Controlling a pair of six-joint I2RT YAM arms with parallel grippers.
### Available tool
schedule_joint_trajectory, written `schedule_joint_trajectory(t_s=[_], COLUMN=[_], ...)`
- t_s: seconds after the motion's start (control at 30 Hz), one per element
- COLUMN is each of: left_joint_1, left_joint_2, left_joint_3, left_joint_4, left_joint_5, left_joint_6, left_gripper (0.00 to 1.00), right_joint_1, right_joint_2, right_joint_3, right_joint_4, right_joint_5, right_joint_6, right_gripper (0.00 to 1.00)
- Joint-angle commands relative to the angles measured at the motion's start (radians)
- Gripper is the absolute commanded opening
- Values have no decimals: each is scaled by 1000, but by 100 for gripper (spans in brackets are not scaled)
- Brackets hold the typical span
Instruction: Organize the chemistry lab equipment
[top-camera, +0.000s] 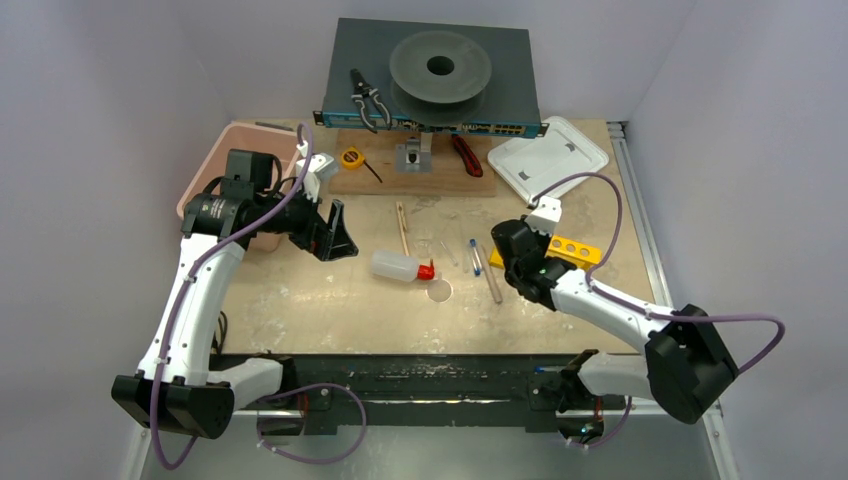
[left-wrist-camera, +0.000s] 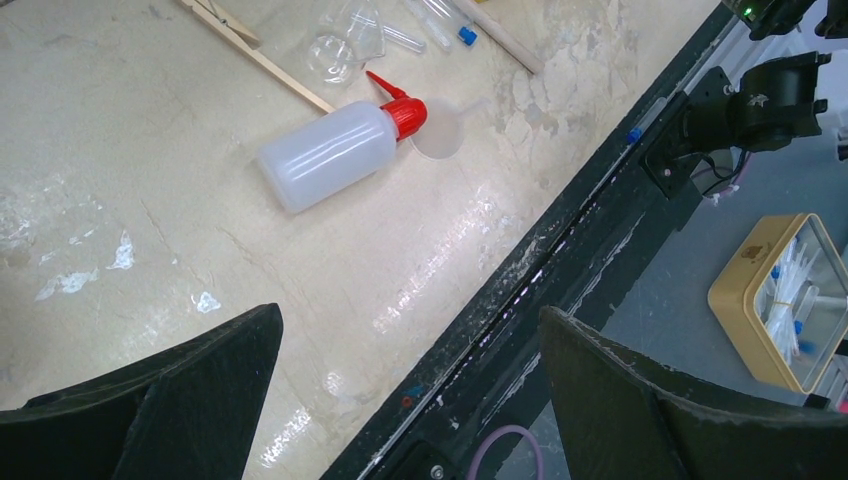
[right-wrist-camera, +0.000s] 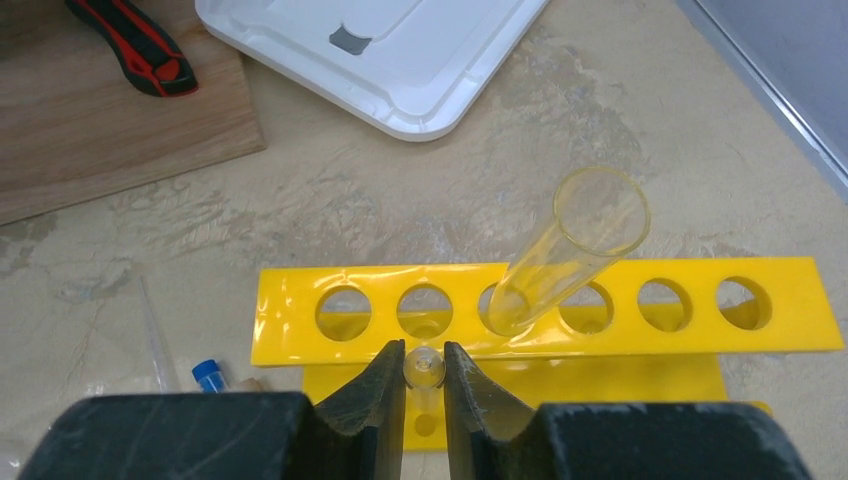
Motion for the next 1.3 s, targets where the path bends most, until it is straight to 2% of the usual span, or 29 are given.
schedule_joint_trajectory(t_s=[0.0,0.13,0.3,0.33,0.53,0.67,0.93,1.03,1.17,1.27], left_joint_1=[6,6,6,6,6,6,6,6,6,6], left_joint_2=[-13,-13,-12,-12,-10,-9,-12,-9,0,0], left_joint_3=[8,9,9,9,9,7,1,-4,-8,-6], left_joint_4=[28,30,30,31,35,38,33,38,43,44], left_joint_5=[-5,-6,-7,-7,-5,-2,-8,-3,5,7], left_joint_6=[20,18,18,17,13,11,21,22,18,17], left_gripper=[100,100,100,100,100,100,100,100,100,100], right_joint_1=[-4,-5,-4,-4,-5,-4,-4,-4,8,69], right_joint_2=[-36,-34,-41,-47,-106,-110,-147,-189,-168,-100], right_joint_3=[-9,-10,7,13,36,56,44,28,54,116], right_joint_4=[5,5,-7,-12,-17,-35,-164,-166,-123,-109], right_joint_5=[1,-9,-18,-18,-30,-37,-51,-67,-152,-131], right_joint_6=[22,20,11,8,-16,-22,124,121,88,69], right_gripper=[16,20,41,43,44,41,35,35,37,37])
